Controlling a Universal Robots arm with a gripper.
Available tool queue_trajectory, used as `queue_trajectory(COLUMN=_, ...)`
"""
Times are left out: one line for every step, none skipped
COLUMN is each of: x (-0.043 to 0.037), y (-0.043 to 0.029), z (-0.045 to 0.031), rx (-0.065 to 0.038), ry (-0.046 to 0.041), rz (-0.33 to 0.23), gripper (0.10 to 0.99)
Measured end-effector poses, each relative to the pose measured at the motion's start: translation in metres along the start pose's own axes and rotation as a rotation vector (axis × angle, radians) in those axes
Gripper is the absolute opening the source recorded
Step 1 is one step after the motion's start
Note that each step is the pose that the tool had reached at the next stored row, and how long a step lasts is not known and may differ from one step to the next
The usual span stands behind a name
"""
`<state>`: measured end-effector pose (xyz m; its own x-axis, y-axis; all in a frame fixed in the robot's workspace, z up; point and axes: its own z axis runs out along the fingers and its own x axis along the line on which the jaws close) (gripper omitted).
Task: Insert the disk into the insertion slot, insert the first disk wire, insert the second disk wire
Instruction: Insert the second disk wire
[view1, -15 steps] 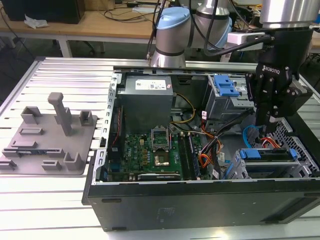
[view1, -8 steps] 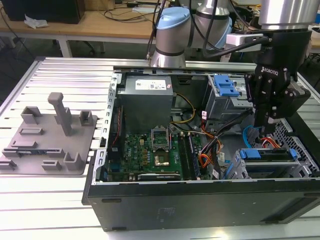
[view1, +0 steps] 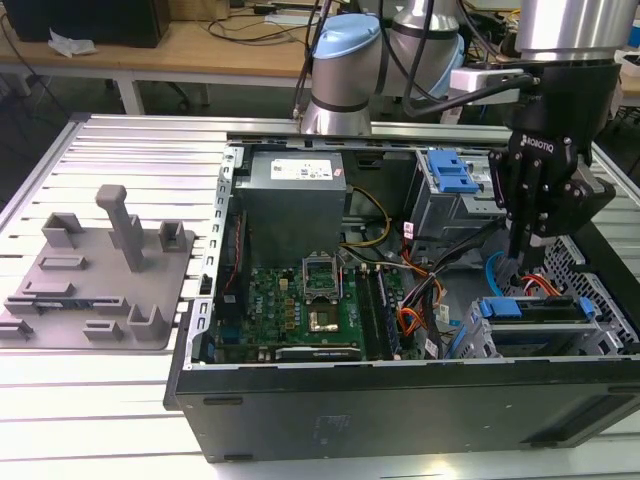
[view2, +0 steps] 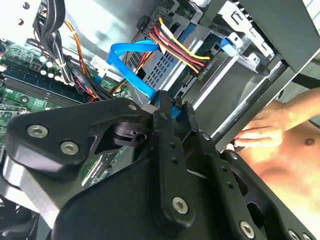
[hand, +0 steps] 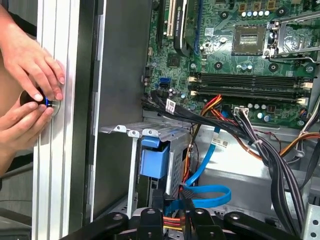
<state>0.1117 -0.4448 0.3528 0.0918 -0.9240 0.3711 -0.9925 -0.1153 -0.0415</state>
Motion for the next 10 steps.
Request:
queue_trajectory(x=-0.0001, y=0.0000, z=0.0001, rx=0.000, ry=0.0030, rz=0.000, gripper=0.271)
queue_trajectory(x=-0.0002, y=0.0000, z=0.0003, rx=-0.001, ry=0.0085, rz=-0.001, gripper=0.271)
queue_trajectory(x=-0.0016, y=-0.0001, z=0.0007, rx=-0.001, ry=0.0201, rz=-0.005, gripper=0.271)
queue_trajectory(x=-0.0027, y=-0.0002, z=0.0013, rx=-0.001, ry=0.0204, rz=-0.005, gripper=0.271)
queue_trajectory(x=-0.0030, y=-0.0001, z=0.0014, rx=0.000, ry=0.0200, rz=-0.005, gripper=0.255)
queue_trajectory(x=-0.0031, y=-0.0001, z=0.0016, rx=0.000, ry=0.0144, rz=-0.004, gripper=0.188)
queue_trajectory(x=-0.0032, y=-0.0001, z=0.0018, rx=0.001, ry=0.0086, rz=-0.004, gripper=0.161)
queue_trajectory(x=-0.0033, y=-0.0001, z=0.0018, rx=0.001, ry=0.0059, rz=-0.004, gripper=0.161)
queue_trajectory(x=-0.0035, y=-0.0002, z=0.0017, rx=0.001, ry=0.0057, rz=-0.004, gripper=0.161)
queue_trajectory(x=-0.0043, y=-0.0003, z=0.0017, rx=0.001, ry=0.0056, rz=-0.005, gripper=0.161)
